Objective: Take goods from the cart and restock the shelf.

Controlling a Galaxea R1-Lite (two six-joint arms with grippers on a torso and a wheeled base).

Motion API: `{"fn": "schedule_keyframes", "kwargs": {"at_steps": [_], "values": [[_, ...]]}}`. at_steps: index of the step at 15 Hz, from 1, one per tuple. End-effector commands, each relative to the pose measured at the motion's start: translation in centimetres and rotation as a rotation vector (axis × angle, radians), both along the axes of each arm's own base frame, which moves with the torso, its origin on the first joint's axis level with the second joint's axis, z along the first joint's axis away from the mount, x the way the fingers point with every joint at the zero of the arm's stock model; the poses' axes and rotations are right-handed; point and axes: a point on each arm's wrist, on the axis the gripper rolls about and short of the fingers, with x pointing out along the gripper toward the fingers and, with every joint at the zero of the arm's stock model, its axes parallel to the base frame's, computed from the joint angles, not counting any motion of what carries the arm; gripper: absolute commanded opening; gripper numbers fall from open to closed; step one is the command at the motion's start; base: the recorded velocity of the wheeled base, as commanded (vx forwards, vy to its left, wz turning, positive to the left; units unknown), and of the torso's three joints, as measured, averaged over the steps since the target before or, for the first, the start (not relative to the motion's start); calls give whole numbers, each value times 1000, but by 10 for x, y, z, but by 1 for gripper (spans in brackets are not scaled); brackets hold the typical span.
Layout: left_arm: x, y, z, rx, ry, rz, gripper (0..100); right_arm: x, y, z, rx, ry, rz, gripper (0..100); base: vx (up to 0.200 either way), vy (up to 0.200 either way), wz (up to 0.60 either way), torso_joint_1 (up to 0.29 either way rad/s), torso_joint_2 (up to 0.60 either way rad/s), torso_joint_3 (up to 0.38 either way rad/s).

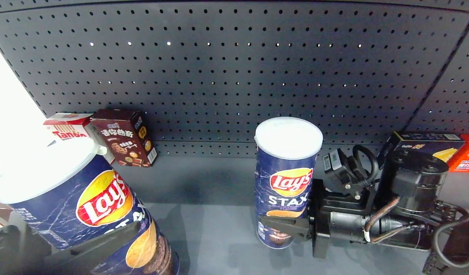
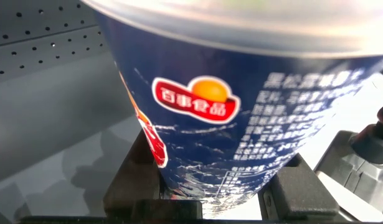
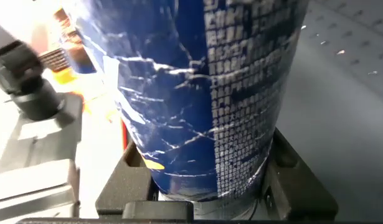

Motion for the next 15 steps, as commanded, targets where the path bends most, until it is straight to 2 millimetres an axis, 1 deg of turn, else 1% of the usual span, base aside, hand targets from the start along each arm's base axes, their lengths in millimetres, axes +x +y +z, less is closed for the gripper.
{"fn": "schedule_keyframes", "kwargs": {"at_steps": [1,4,11,13,15], "values": [[-1,1,0,-2,-2,1,0,-13,0,-6,-19,18,18,0,0,0,0,0,0,0],[-1,1,-2,1,3,1,0,-16,3,-13,-40,33,8,0,0,0,0,0,0,0],[-1,1,-4,6,10,5,0,-10,11,-28,-68,56,-10,0,0,0,0,0,0,0],[-1,1,-5,7,12,5,0,-12,12,-29,-68,57,-2,0,0,0,0,0,0,0],[-1,1,-7,11,17,5,0,-14,12,-36,-85,75,2,0,0,0,0,0,0,0]]}}
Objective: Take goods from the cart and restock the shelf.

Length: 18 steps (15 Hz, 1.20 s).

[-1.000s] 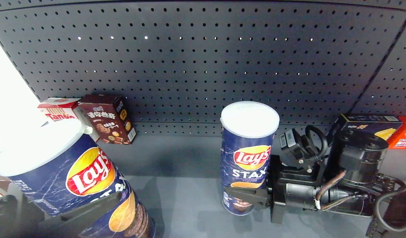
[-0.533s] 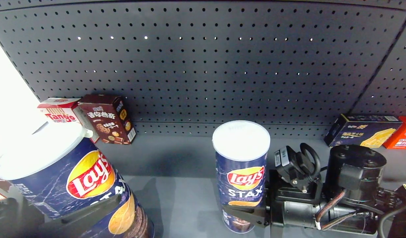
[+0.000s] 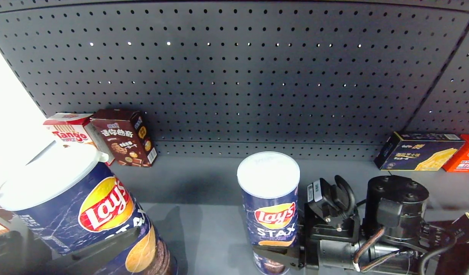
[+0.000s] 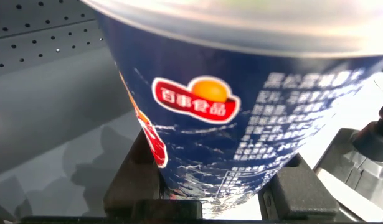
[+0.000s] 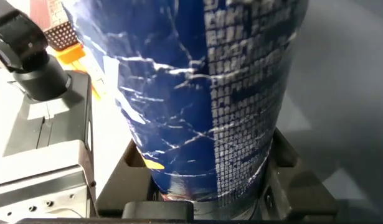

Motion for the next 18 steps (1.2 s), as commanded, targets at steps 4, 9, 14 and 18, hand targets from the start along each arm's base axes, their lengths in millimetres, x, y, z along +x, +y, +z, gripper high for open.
{"fn": "schedule_keyframes", "kwargs": {"at_steps": [4,9,14,18], "values": [[-1,0,-5,8,13,0,0,3,4,-13,-29,26,5,0,0,0,0,0,0,0],[0,1,-5,5,15,8,0,11,7,-19,-30,27,-7,0,0,0,0,0,0,0],[-3,4,-6,-4,20,11,0,24,2,-16,-16,13,-52,0,0,0,0,0,0,0],[-4,4,-6,-7,15,12,0,22,0,-16,-17,10,-50,100,0,0,0,0,0,0]]}}
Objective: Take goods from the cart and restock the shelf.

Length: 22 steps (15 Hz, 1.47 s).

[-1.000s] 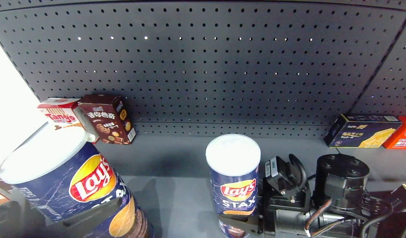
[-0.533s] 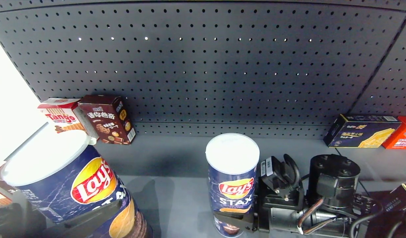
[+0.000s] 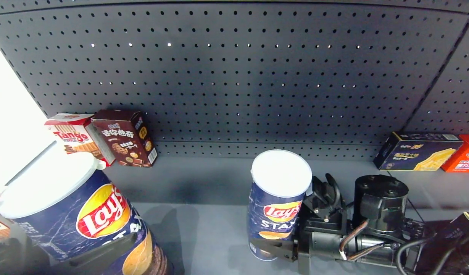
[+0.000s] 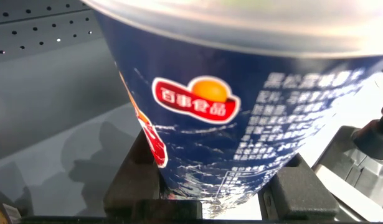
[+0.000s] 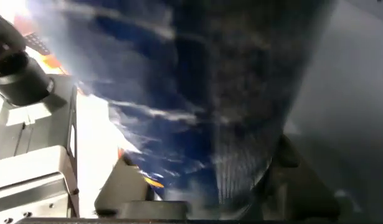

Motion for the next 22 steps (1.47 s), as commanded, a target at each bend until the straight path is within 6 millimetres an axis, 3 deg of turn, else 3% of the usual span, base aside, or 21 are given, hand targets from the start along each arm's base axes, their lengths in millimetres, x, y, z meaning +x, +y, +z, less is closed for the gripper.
{"fn": "schedule_keyframes", "kwargs": {"at_steps": [1,4,7,14,20,22], "values": [[-1,1,0,-3,-4,0,0,-1,0,1,7,-10,7,100,0,0,0,0,0,0],[-2,1,1,-7,-11,1,0,-7,-5,7,16,-22,7,100,0,0,0,0,0,0],[-3,2,2,-10,-15,1,0,-25,-20,21,44,-52,5,100,0,0,0,0,0,0],[-3,2,2,-11,-16,1,0,-73,-81,55,141,-180,-114,100,0,0,0,0,0,0],[-3,2,2,-10,-16,3,0,-92,-142,92,245,-396,-472,100,0,0,0,0,0,0],[-3,2,1,-8,-16,3,0,-103,-164,91,234,-445,-616,100,0,0,0,0,0,0]]}}
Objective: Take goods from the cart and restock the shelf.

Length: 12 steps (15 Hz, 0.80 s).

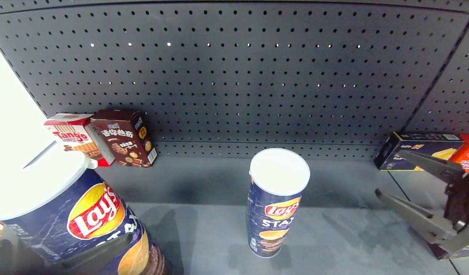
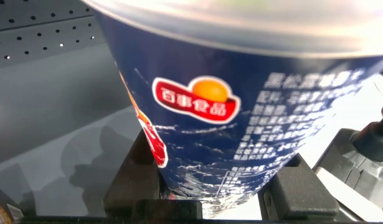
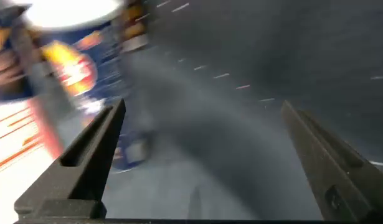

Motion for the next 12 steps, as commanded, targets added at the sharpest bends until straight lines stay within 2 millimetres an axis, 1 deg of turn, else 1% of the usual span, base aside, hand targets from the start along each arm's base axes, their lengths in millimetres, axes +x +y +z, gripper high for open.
{"fn": "schedule_keyframes", "kwargs": {"at_steps": [1,2,3,4,5,7,10,11,12], "values": [[0,0,0,0,-1,1,0,-29,-33,1,22,-88,-207,100,0,0,0,0,0,0],[-1,1,0,-2,-3,-1,0,-37,-39,-4,22,-96,-260,100,0,0,0,0,0,0],[-3,1,1,-7,-11,-2,0,-52,-47,-15,16,-88,-340,100,0,0,0,0,0,0],[-3,2,1,-9,-11,-2,0,-59,-49,-19,14,-84,-374,100,0,0,0,0,0,0],[-3,2,1,-8,-12,-2,0,-76,-53,-29,10,-65,-446,100,0,0,0,0,0,0],[-3,2,2,-10,-15,-2,0,-105,-51,-49,2,-13,-507,100,0,0,0,0,0,0],[-3,1,2,-9,-14,-10,0,-150,-44,-75,1,-2,-495,100,0,0,0,0,0,0],[-3,1,2,-8,-12,-15,0,-153,-44,-80,-1,10,-514,100,0,0,0,0,0,0],[-3,1,2,-8,-12,-16,0,-154,-44,-75,21,-12,-510,100,0,0,0,0,0,0]]}}
